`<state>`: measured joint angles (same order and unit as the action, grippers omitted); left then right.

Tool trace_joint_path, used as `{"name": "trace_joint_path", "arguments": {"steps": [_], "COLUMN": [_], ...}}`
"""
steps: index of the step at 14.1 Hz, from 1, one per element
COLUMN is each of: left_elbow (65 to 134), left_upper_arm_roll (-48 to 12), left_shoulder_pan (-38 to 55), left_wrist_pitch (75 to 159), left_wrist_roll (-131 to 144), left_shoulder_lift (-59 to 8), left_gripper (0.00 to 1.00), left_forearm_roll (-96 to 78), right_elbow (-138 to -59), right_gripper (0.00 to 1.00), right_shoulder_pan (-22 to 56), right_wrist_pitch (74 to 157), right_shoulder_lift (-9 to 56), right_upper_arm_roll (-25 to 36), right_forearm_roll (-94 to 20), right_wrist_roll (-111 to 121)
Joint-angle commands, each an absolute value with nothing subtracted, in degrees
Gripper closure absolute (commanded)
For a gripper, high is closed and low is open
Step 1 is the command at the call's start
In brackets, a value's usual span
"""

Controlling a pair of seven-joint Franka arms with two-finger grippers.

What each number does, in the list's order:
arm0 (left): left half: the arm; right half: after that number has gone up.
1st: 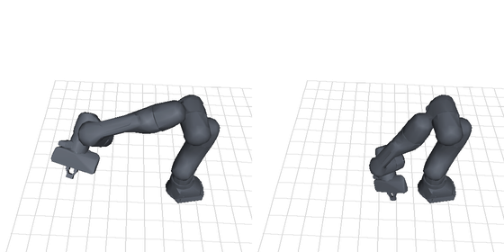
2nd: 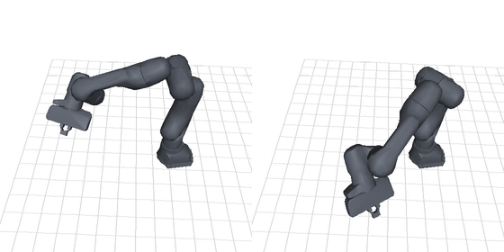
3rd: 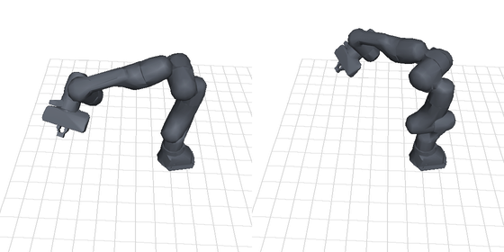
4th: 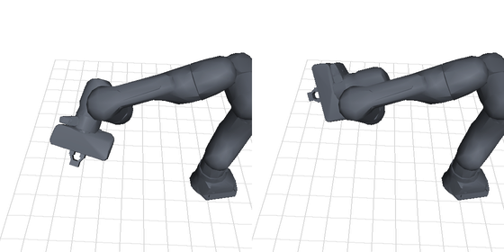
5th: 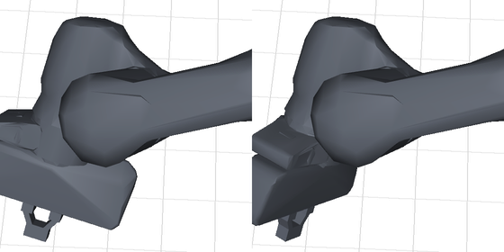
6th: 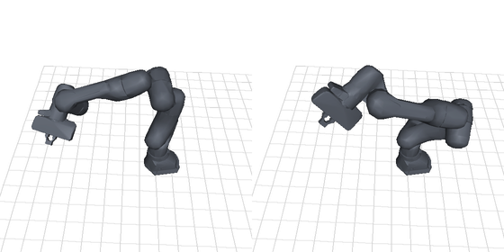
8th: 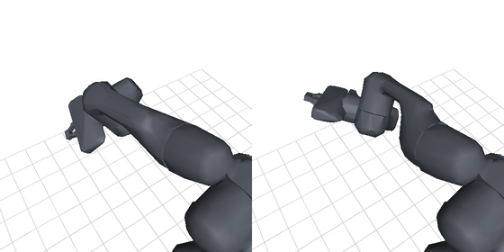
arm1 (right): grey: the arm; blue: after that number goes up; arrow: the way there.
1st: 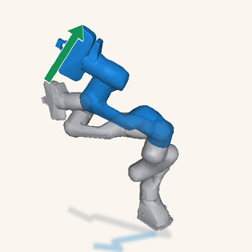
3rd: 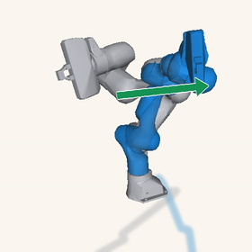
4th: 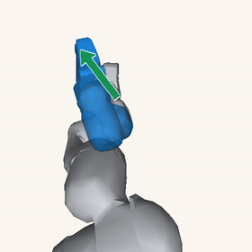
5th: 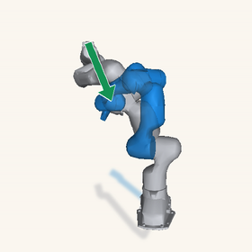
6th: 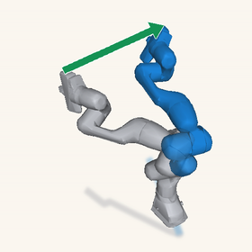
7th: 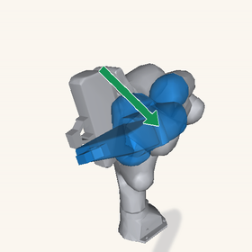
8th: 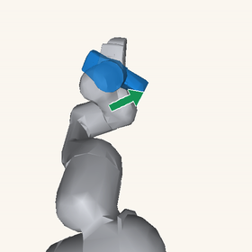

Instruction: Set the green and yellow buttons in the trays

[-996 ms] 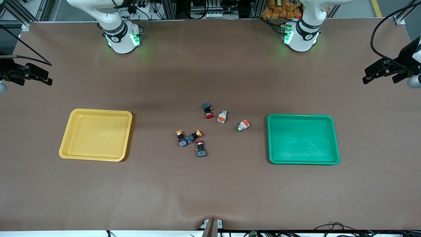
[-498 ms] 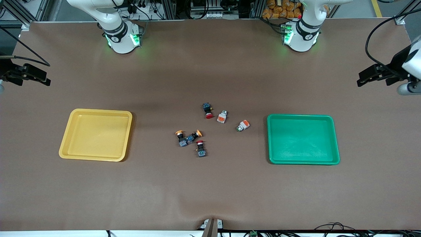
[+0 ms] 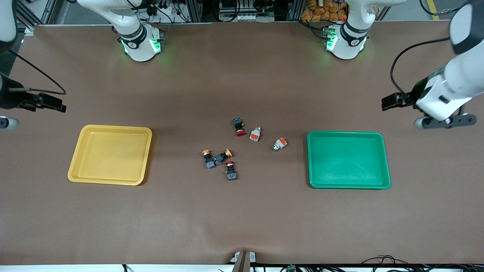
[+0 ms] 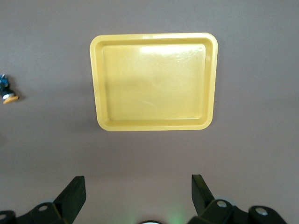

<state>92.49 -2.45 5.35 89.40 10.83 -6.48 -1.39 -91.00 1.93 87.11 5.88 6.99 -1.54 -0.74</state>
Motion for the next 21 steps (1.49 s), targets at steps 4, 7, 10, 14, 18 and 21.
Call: {"name": "trace_joint_path", "arguments": {"steps": [4,7,10,14,18,21], "left_elbow": [91.8,91.6,91.4,89.0,89.5,91.4], "left_upper_arm_roll": [-3.3,-3.3,-3.3,-4.3,-4.8,-4.7], "left_shoulder_pan": [10.1,13.2,16.0,18.8,22.5,26.3], "left_wrist_pitch": [93.3,97.0,99.3,101.1,107.8,113.5], "left_wrist_roll": [11.5,11.7,11.9,16.3,15.1,13.5], "left_shoulder_lift": [-13.9,-16.2,-19.8,-25.1,-28.4,-30.2], "left_gripper": [0.0,0.0,0.0,0.0,0.0,0.0], "left_forearm_roll": [-1.4,-1.3,-1.1,-1.7,-1.5,-1.1], "right_elbow": [-90.1,-90.1,-89.5,-89.3,-90.1,-93.2], "right_gripper": [0.0,0.0,0.0,0.0,0.0,0.0], "right_shoulder_pan": [7.6,10.9,16.7,20.7,27.5,30.6], "right_wrist_pitch": [93.2,97.8,101.9,113.2,122.1,130.7], "right_shoulder_lift": [16.0,20.0,24.2,29.2,32.0,33.4], "right_upper_arm_roll": [6.5,6.4,6.4,5.5,5.6,5.6], "right_forearm_roll": [-3.7,-5.8,-6.9,-15.0,-18.1,-17.7], "right_wrist_roll": [-18.0,-19.7,-10.9,-4.1,-1.0,-0.9]}}
